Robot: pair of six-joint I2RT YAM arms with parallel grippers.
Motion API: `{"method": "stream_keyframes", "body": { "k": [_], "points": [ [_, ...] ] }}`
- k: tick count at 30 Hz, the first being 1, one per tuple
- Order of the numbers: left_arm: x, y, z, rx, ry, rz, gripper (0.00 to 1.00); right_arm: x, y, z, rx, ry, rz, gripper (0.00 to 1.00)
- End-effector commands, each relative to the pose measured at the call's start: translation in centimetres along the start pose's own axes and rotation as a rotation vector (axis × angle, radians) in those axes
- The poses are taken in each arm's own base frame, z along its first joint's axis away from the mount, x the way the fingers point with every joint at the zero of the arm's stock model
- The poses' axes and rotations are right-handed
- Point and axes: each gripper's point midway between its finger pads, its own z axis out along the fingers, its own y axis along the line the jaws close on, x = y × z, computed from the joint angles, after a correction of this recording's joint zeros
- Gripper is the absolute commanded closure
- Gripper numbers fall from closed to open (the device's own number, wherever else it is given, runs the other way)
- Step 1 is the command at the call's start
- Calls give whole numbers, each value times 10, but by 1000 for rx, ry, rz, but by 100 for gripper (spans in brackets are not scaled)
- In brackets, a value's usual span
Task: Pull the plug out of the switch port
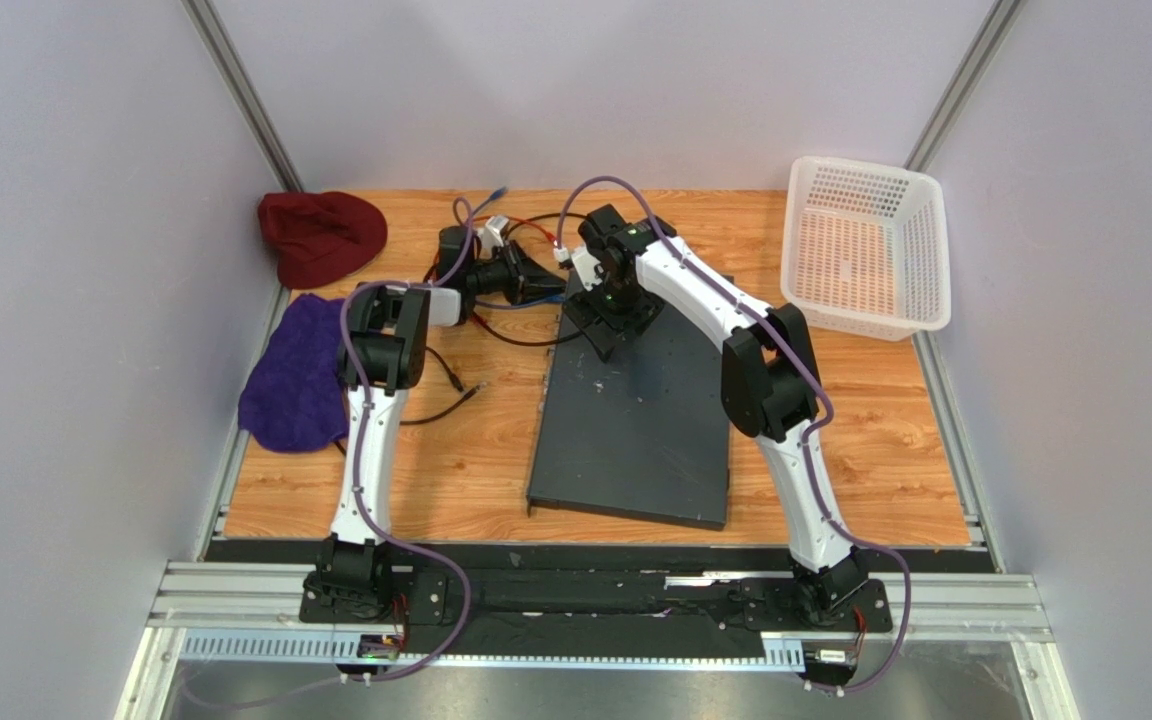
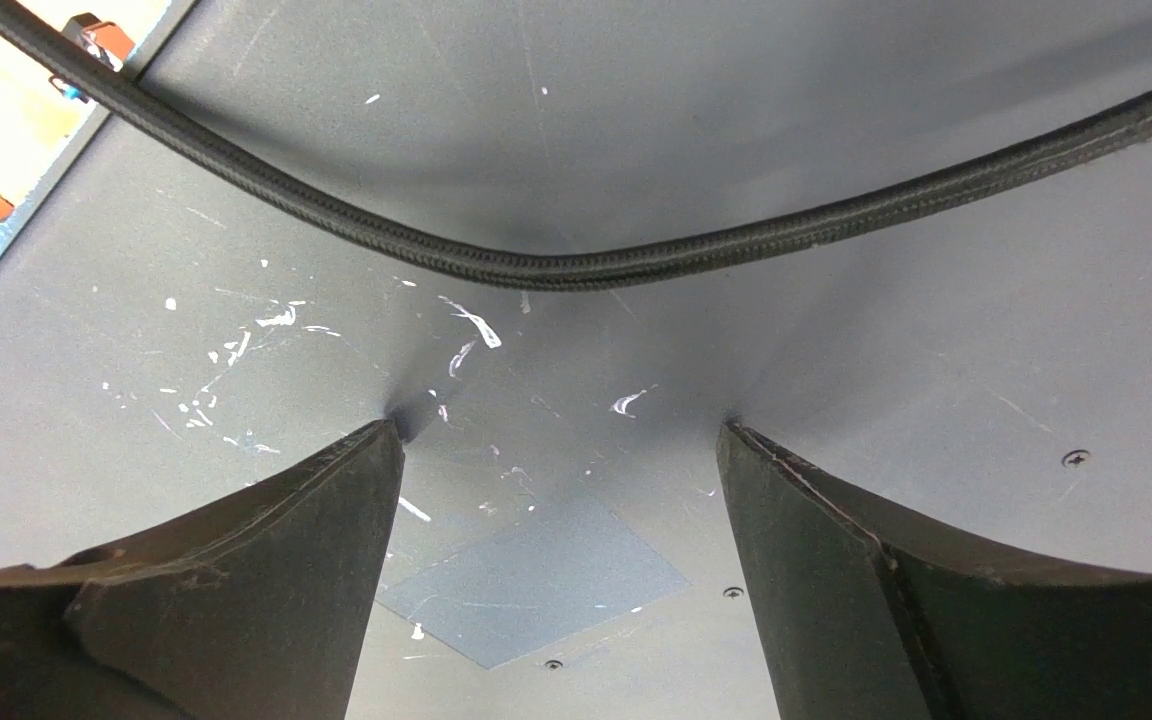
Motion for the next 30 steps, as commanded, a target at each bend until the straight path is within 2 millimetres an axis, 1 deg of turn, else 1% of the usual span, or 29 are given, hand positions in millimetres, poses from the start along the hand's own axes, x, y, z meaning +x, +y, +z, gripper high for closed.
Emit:
{"method": "stream_keyframes", "body": {
  "k": [1, 2, 4, 5, 7, 8, 10, 11, 13, 14, 16, 18, 19, 20, 21, 24, 26, 27, 30],
  "points": [
    [63, -45, -12, 221, 262, 63, 100, -3, 10, 27, -50, 1, -16, 14],
    [61, -46, -11, 240, 261, 45, 100, -3, 10, 28, -49, 1, -13, 14],
    [47, -43, -12, 225, 220, 32, 100, -1, 11, 30, -55, 8, -13, 14],
    [30, -39, -9, 181, 138, 25, 100, -1, 11, 30, -55, 9, -11, 14],
    [3, -32, -16, 125, 5, 24, 100, 1, 11, 31, -58, 14, -11, 14],
    [-16, -34, -20, 126, -124, 40, 100, 1, 11, 32, -58, 15, -10, 14],
    [-29, -35, -23, 140, -203, 12, 100, 3, 12, 34, -60, 21, -8, 14],
    [-30, -35, -21, 144, -204, -11, 100, 3, 11, 35, -59, 23, -10, 14],
    [-25, -35, -20, 140, -194, -1, 100, 3, 11, 38, -60, 27, -8, 15],
    [-17, -31, -20, 128, -150, -3, 100, -1, 10, 37, -56, 16, -9, 15],
    [-8, -30, -24, 128, -117, 5, 100, -3, 10, 40, -54, 13, -5, 15],
    [4, -23, -32, 99, -110, -9, 100, -7, 9, 39, -50, 4, -5, 14],
    [11, -24, -34, 100, -86, 11, 100, -6, 9, 40, -50, 6, -5, 14],
    [20, -15, -36, 74, -64, -23, 100, -6, 9, 39, -50, 6, -5, 14],
    [24, -12, -37, 65, -56, -34, 100, -6, 9, 39, -50, 7, -5, 14],
    [26, -7, -39, 46, -50, -44, 100, -2, 10, 41, -55, 19, -9, 14],
    [22, -8, -38, 20, -44, -19, 91, -2, 10, 42, -55, 19, -6, 14],
    [22, -8, -36, 13, -36, -10, 83, -3, 10, 41, -55, 16, -6, 14],
    [19, -5, -34, -8, -30, 4, 71, -3, 10, 40, -55, 16, -6, 14]
  ]
}}
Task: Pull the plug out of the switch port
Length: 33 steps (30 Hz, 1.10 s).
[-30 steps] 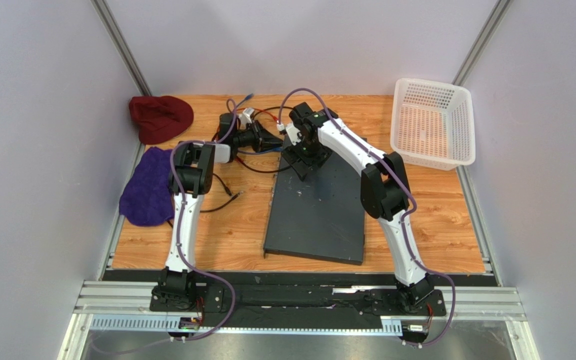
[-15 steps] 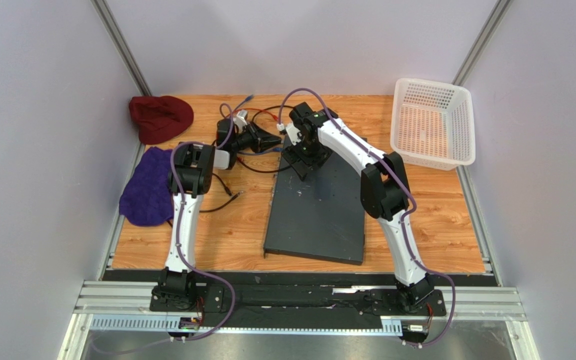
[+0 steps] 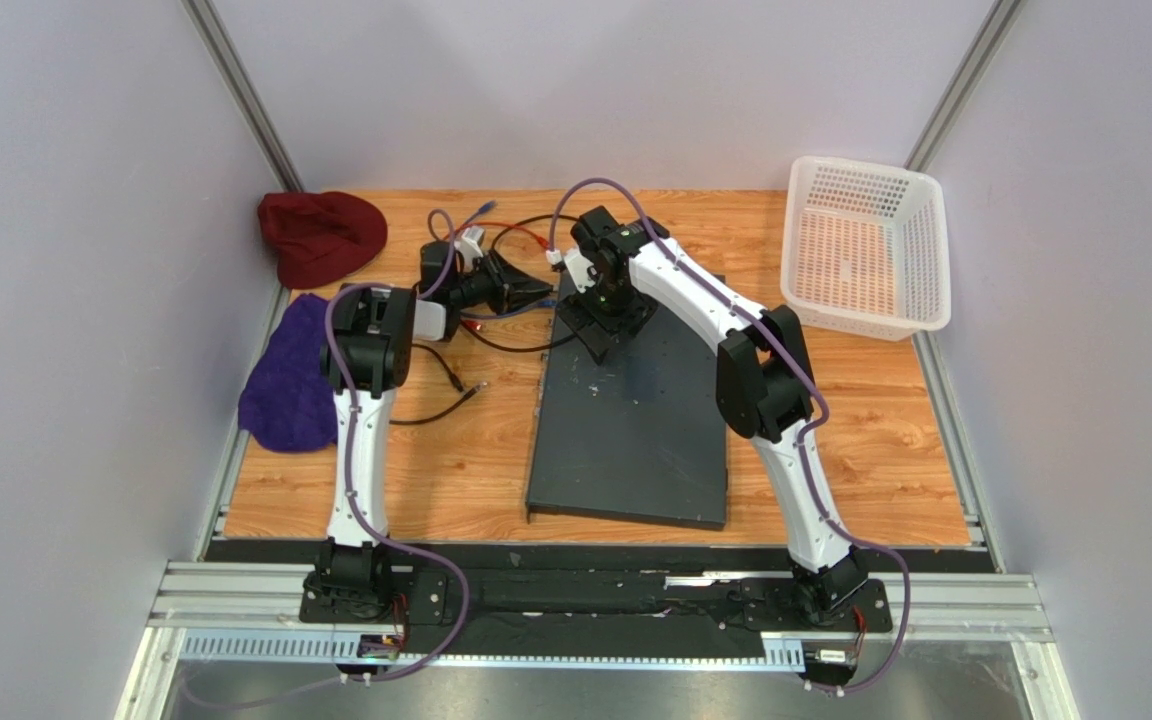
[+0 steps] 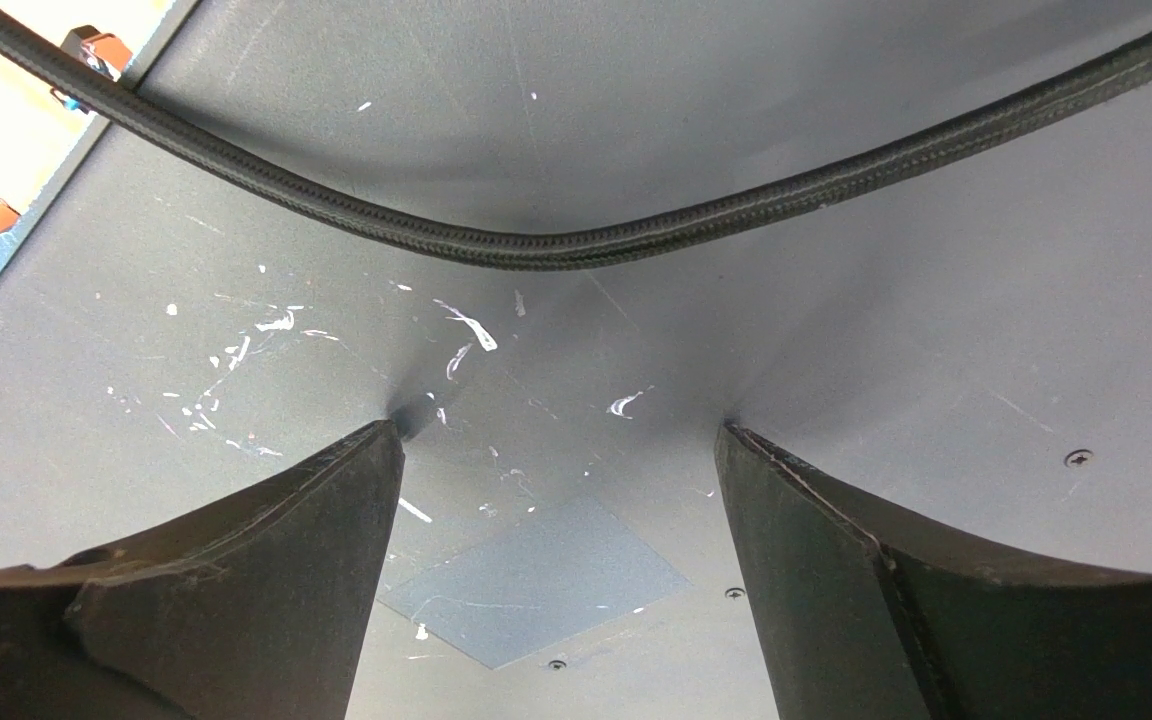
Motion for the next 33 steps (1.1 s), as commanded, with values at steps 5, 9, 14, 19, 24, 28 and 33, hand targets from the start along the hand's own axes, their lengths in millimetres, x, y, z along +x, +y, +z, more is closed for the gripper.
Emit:
{"method": "stream_keyframes", "body": {
  "k": [5, 9, 14, 19, 24, 28, 33],
  "points": [
    [21, -13, 5, 11, 138, 41, 62, 1, 4, 38, -42, 15, 4, 15],
    [26, -14, 17, 22, 172, 27, 60, 0, 5, 35, -40, 10, 2, 15],
    [34, -21, 31, 59, 228, -2, 60, 2, 3, 34, -34, 13, -3, 15],
    [40, -23, 38, 68, 231, 0, 60, 1, 4, 34, -33, 12, -6, 15],
    [46, -30, 44, 72, 219, 46, 60, 1, 5, 33, -32, 11, -7, 15],
    [42, -38, 41, 32, 178, 137, 56, 2, 5, 33, -31, 13, -7, 14],
    [42, -37, 41, 4, 158, 168, 52, 2, 5, 33, -34, 14, -3, 14]
  ]
}}
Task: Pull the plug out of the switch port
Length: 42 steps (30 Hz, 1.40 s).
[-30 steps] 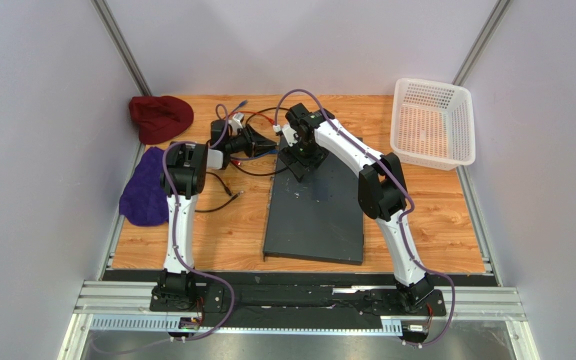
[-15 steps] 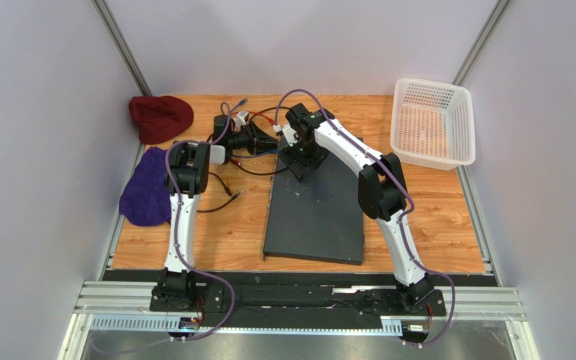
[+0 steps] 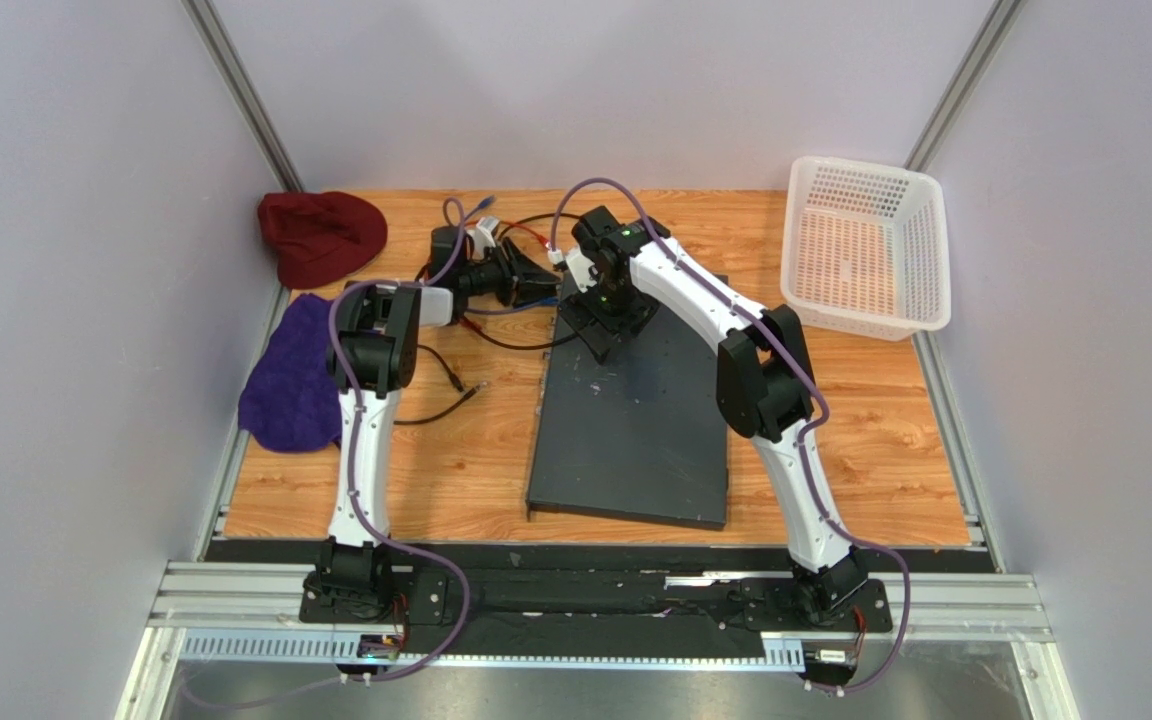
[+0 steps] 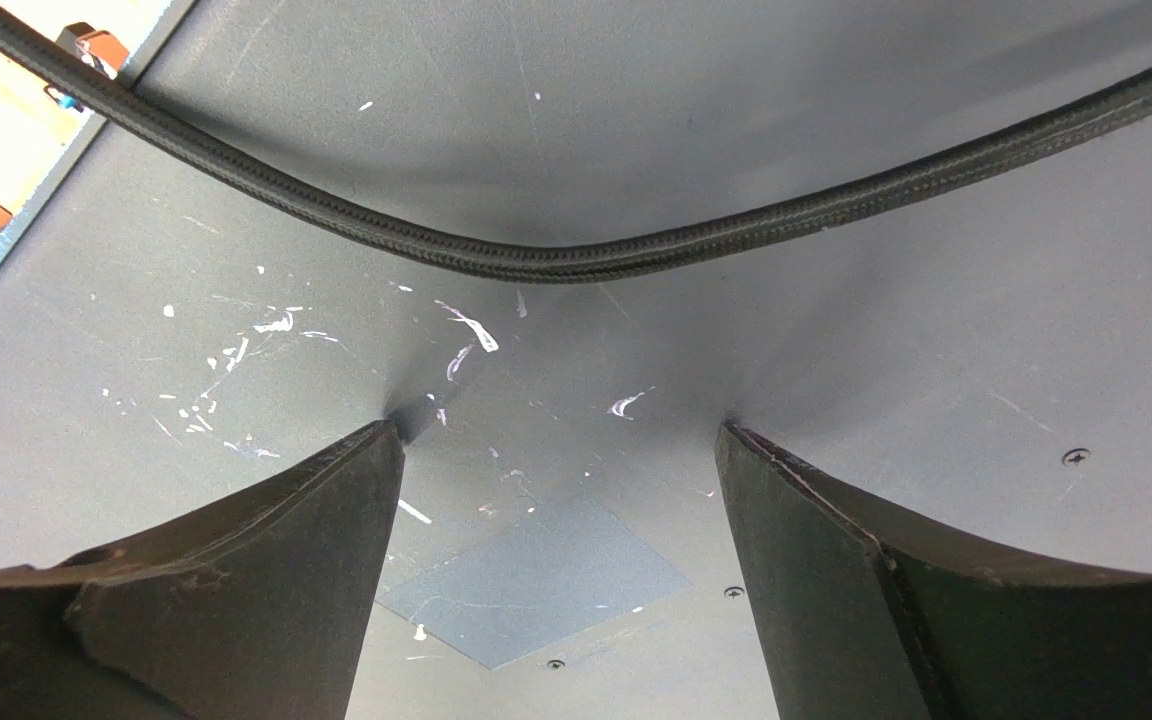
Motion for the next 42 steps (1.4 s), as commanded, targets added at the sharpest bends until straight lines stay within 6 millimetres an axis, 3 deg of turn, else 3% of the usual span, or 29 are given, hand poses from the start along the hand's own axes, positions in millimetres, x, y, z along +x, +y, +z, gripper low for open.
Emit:
{"method": "stream_keyframes", "body": {
  "k": [1, 6, 12, 17, 21, 25, 27, 31, 34, 40, 42],
  "points": [
    [32, -26, 30, 31, 41, 117, 51, 1, 8, 33, -44, 12, -3, 15],
    [33, -23, 38, 93, -99, 2, 48, 10, 8, 30, -44, 30, -8, 14],
    [61, -35, 51, 132, -49, -48, 49, 21, 10, 36, -53, 61, -10, 15],
    [86, -35, 55, 126, 18, -43, 49, 9, 10, 39, -41, 39, -12, 15],
    [88, -28, 55, 9, 34, -123, 49, -1, 17, 30, -39, 10, -28, 14],
    [88, -27, 51, -29, -15, -291, 47, 7, 23, 30, -47, 27, -50, 14],
    [88, -16, 47, -64, -66, -322, 47, 8, 21, 31, -41, 29, -56, 14],
    [91, -16, 54, -87, -76, -227, 47, 4, 20, 31, -40, 19, -55, 14],
    [90, -28, 64, 29, -55, -241, 47, 5, 22, 33, -46, 24, -49, 14],
    [93, -21, 72, 64, -26, -199, 47, 4, 22, 36, -50, 27, -45, 14],
    [92, -31, 76, 108, 9, -177, 47, 6, 23, 38, -53, 34, -45, 14]
  ]
}}
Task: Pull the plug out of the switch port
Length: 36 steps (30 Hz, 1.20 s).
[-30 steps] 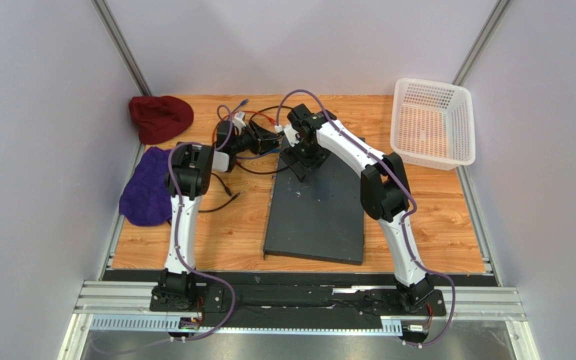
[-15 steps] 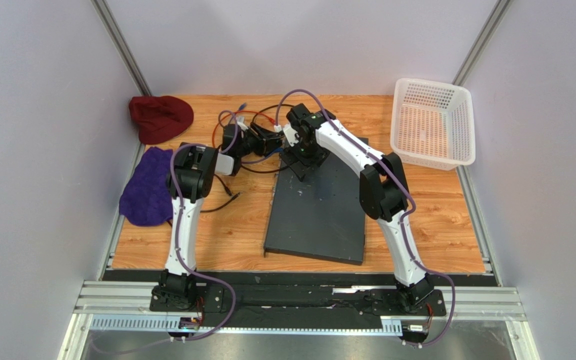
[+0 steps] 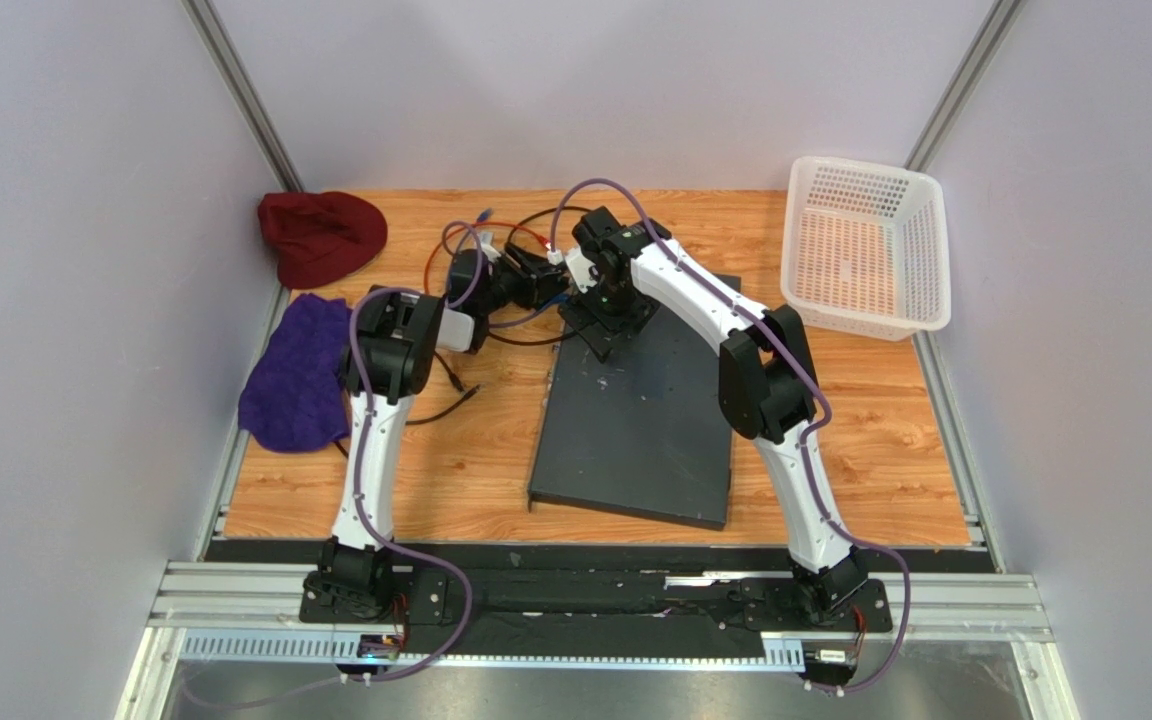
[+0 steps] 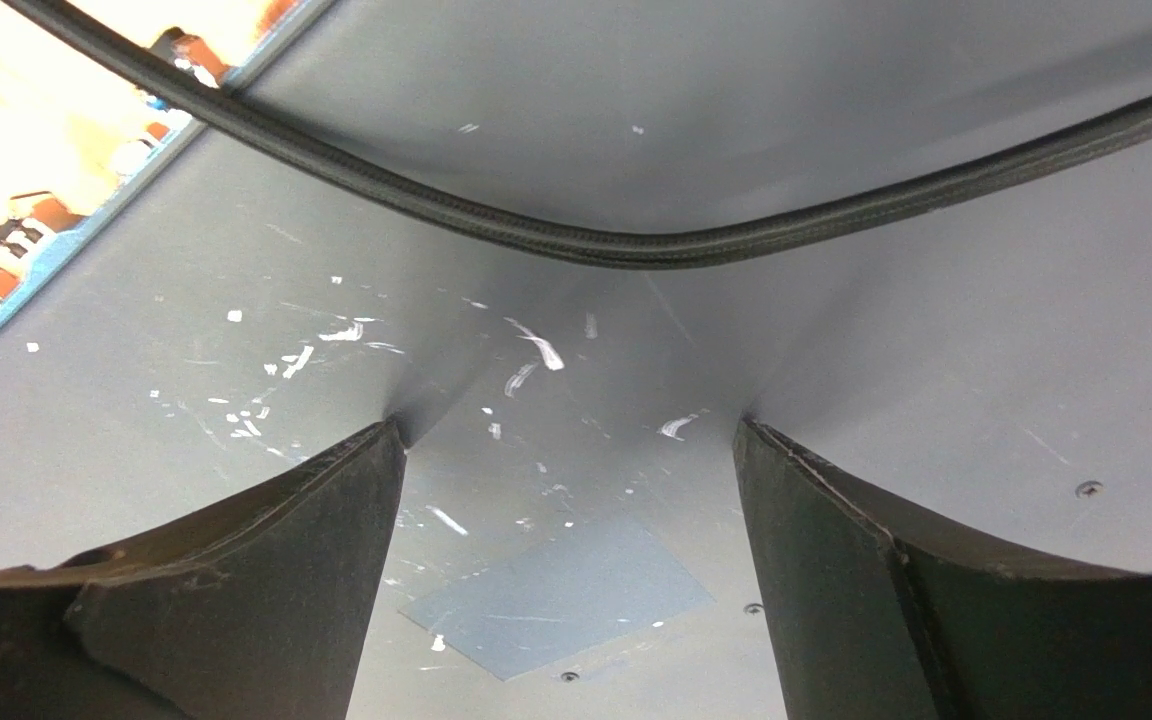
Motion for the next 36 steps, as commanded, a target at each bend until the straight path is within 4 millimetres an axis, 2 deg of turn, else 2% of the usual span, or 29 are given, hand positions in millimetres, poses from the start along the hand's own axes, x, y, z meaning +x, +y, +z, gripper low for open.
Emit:
{"method": "stream_keyframes", "body": {
  "k": [1, 5, 11, 14, 15, 19, 21, 22, 23, 24, 25, 26, 29, 30, 32, 33, 35, 36],
  "points": [
    [110, -3, 17, 82, 357, -2, 48, 8, 22, 37, -70, 47, -14, 14],
    [112, -12, 15, 147, 401, -15, 52, 9, 23, 39, -72, 52, -13, 14],
    [109, -27, 15, 241, 393, -27, 72, 9, 22, 40, -67, 56, -15, 14],
    [106, -26, 16, 251, 367, -26, 98, 9, 22, 39, -66, 55, -12, 14],
    [105, -25, 16, 251, 355, -30, 100, 10, 22, 39, -66, 55, -14, 14],
    [95, -16, 12, 224, 319, -62, 100, 13, 22, 39, -66, 64, -15, 14],
    [74, -18, 10, 224, 295, -71, 100, 14, 22, 39, -67, 66, -18, 14],
    [65, -29, 11, 245, 309, -51, 100, 14, 22, 39, -65, 66, -19, 14],
    [48, -34, 9, 254, 308, -28, 100, 14, 22, 39, -65, 64, -19, 14],
    [40, -33, 10, 237, 316, 21, 100, 14, 22, 38, -64, 64, -22, 14],
    [34, -47, 8, 250, 325, 68, 100, 14, 22, 39, -67, 64, -21, 14],
    [31, -46, 6, 240, 319, 77, 100, 14, 22, 39, -67, 64, -21, 14],
    [40, -29, -8, 231, 298, 17, 100, 11, 22, 41, -67, 58, -16, 14],
    [57, -14, -24, 197, 287, 4, 100, 7, 21, 39, -62, 49, -14, 14],
    [74, 5, -35, 135, 272, 18, 100, 6, 20, 40, -62, 45, -7, 14],
    [89, 21, -49, 91, 271, -5, 100, 6, 21, 40, -68, 45, -3, 14],
    [80, 20, -49, 93, 197, -10, 100, 9, 21, 41, -78, 53, 7, 14],
    [69, 10, -43, 94, 196, 13, 100, 10, 24, 42, -91, 57, 12, 14]
  ]
}}
